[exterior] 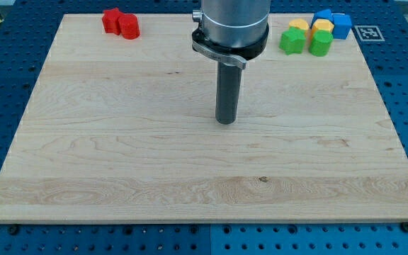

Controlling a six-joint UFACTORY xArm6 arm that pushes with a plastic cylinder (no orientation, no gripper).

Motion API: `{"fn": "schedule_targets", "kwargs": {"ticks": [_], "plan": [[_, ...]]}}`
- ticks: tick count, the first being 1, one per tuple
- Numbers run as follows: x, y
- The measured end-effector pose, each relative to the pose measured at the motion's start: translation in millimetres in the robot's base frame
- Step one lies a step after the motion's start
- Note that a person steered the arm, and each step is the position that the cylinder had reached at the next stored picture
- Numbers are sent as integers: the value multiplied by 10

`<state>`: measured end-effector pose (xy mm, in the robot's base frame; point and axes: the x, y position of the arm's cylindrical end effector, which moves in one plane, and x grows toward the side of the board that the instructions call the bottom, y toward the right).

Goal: Point at the blue cube

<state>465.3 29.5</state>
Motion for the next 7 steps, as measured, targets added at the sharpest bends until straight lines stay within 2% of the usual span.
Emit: {"fn": "schedule_targets", "kwargs": {"ticks": [1, 2, 3, 4, 5, 6, 7], "plan": [[0, 0], [-23, 340], [-263, 1475], [-689, 2357], [-1131, 2818], [-1760, 2837], [-2109, 2844]]}}
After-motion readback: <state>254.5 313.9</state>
